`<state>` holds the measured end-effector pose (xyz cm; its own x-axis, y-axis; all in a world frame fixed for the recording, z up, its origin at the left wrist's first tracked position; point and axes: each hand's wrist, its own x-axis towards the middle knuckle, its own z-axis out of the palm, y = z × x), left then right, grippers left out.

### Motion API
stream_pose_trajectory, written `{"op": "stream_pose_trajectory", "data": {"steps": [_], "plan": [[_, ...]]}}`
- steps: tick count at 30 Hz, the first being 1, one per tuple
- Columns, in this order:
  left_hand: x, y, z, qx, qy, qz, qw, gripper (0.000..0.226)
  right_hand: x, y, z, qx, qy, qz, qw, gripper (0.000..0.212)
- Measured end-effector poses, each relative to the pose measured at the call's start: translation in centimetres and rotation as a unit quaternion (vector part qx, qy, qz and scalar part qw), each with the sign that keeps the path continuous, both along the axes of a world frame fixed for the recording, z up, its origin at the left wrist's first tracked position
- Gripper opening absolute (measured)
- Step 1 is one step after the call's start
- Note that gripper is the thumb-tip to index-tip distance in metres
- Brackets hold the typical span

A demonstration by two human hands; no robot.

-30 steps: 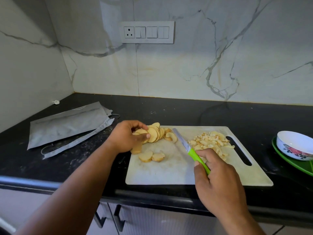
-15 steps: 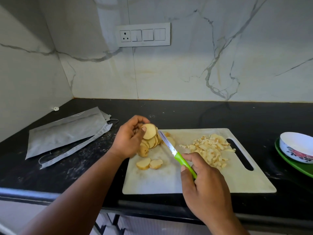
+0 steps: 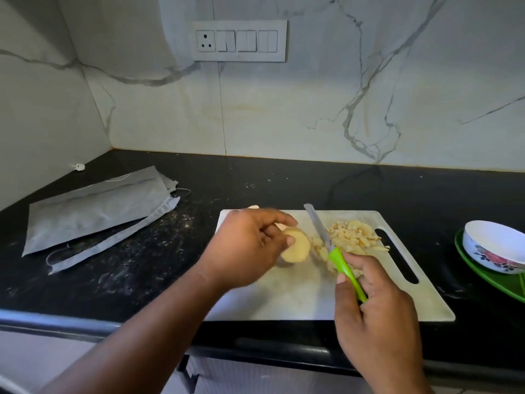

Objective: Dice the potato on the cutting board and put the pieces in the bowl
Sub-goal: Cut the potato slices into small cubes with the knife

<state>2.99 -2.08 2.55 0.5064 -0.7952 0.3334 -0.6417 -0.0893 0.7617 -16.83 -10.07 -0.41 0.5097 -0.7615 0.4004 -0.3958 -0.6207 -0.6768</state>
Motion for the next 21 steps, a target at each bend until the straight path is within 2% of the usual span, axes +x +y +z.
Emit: {"op": "stream_pose_trajectory", "data": {"steps": [2,4,6,8,10,13,17,21], "plan": [[-0.7,-0.7,-1.0,0.080,-0.094,0.006,0.992,0.020,-0.9,-0.1,0.1,0.002,0.024,-0.008,1.000,0.026],[-0.6,-0.8,-1.7,0.113,-0.163,0.035,0.980,0.025,-1.6,0.1,0.2,0.003,0.046,-0.007,0.999,0.027],[-0.1,-0.8,-2.1,0.128,-0.219,0.031,0.967,0.040,-2.3,0.4,0.2,-0.007,0.068,-0.009,0.998,0.030],[0.4,-0.4,-2.2,0.165,-0.255,-0.011,0.953,0.064,-2.8,0.9,0.5,-0.023,0.090,-0.009,0.996,0.035],[0.3,-0.1,-2.3,0.200,-0.260,-0.039,0.944,0.071,-3.1,1.3,0.9,-0.032,0.112,-0.010,0.993,0.040],[0.2,-0.3,-2.7,0.185,-0.219,-0.019,0.958,0.058,-3.3,1.9,1.9,-0.034,0.153,-0.006,0.988,0.041],[0.4,-0.7,-3.2,0.142,-0.202,-0.007,0.969,0.075,-3.0,2.4,3.2,-0.032,0.189,-0.001,0.981,0.045],[-0.2,-0.5,-3.0,0.187,-0.246,0.004,0.951,0.059,-2.5,2.6,3.5,-0.065,0.226,-0.004,0.972,0.048]]}}
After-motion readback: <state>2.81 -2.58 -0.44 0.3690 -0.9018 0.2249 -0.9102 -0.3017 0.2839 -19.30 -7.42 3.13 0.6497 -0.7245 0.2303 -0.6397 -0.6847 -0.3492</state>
